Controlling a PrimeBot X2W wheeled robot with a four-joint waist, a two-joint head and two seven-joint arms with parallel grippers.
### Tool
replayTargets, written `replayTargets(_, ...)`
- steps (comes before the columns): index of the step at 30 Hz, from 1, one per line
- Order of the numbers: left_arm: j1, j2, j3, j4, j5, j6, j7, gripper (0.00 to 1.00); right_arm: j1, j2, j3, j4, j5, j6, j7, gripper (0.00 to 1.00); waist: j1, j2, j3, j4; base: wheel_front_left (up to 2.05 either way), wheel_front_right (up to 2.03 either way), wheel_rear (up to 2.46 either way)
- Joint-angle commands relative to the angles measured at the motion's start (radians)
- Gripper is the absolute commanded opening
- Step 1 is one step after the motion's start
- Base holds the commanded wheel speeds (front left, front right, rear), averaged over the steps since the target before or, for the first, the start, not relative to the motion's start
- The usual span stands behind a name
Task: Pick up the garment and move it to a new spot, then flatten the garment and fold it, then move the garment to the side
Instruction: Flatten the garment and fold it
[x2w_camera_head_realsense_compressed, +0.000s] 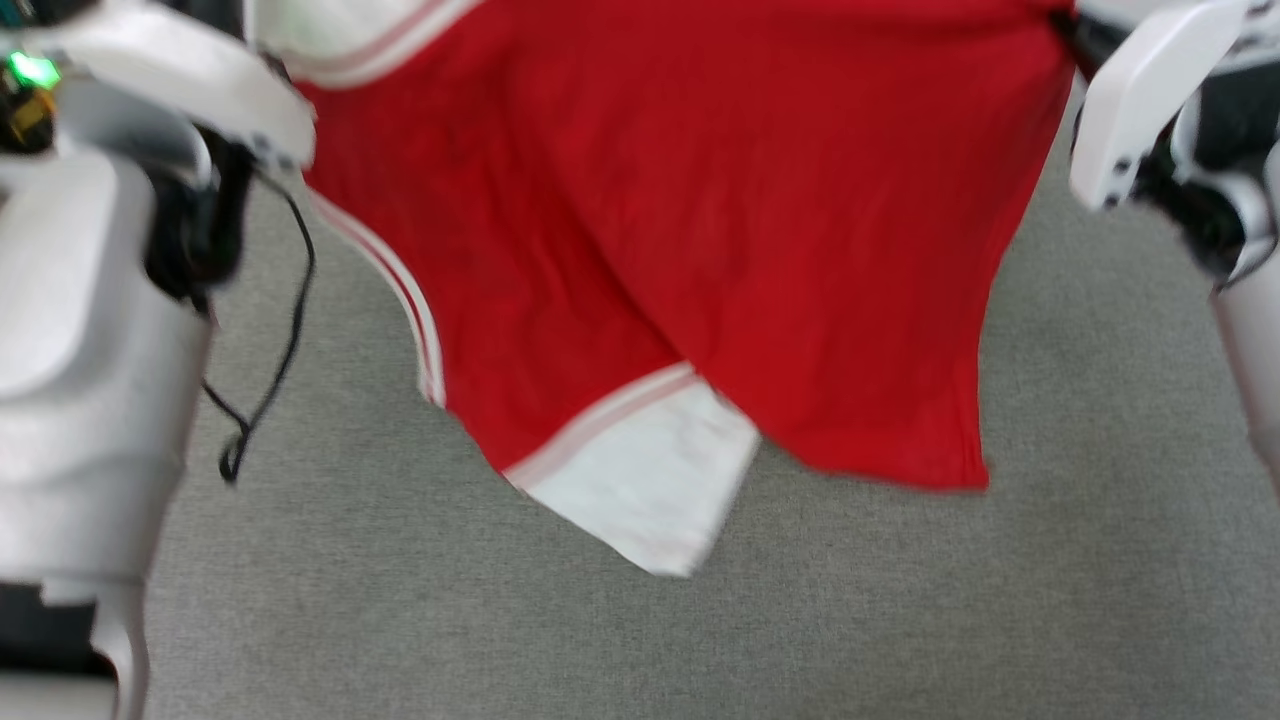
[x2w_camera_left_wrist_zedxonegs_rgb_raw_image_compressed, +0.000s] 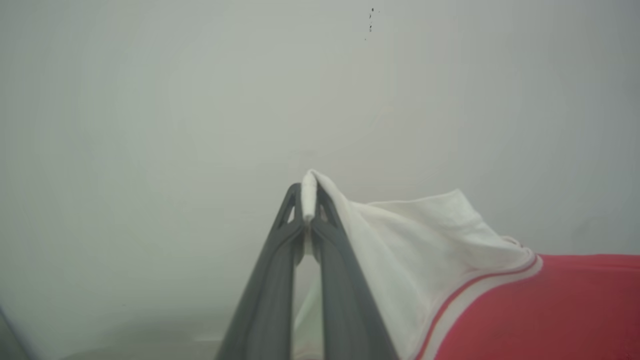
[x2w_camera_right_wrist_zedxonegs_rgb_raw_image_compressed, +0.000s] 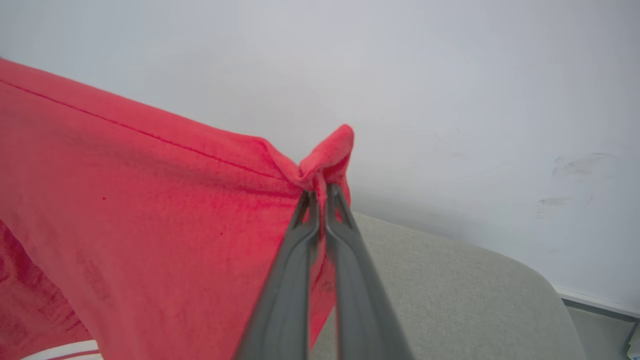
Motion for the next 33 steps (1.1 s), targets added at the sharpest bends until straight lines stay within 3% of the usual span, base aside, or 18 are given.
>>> replayTargets(1,-0.052,0.004,0.003,0.028,0.011,-0.007,-0.01,0.0,-0.04,0.004,-0.009,0.011,-0.011,-0.001,-0.024,0.0,0.0,0.0,0.022,-0.013,0.0,0.0,0.0)
replayTargets(9,-0.382,0.029,0.018,0.192,0.057,-0.029,-0.073,0.0,-0.271,0.03,-0.064,0.068,-0.089,-0.001,-0.178,0.0,0.0,0.0,0.16,-0.041,0.0,0.0,0.0)
replayTargets(20,-0.708,0.062,0.015,0.283,0.1,-0.072,-0.124,0.0,-0.545,0.035,-0.118,0.133,-0.178,-0.001,-0.334,0.0,0.0,0.0,0.372,-0.042,0.0,0.0,0.0)
replayTargets(25,-0.758,0.046,0.017,0.325,0.092,-0.089,-0.146,0.0,-0.614,0.053,-0.118,0.189,-0.206,-0.001,-0.372,0.0,0.0,0.0,0.442,-0.036,0.0,0.0,0.0)
replayTargets(33,-0.687,-0.003,0.0,0.439,0.056,-0.139,-0.168,0.0,-0.616,0.095,-0.051,0.334,-0.186,-0.001,-0.429,0.0,0.0,0.0,0.492,-0.016,0.0,0.0,0.0)
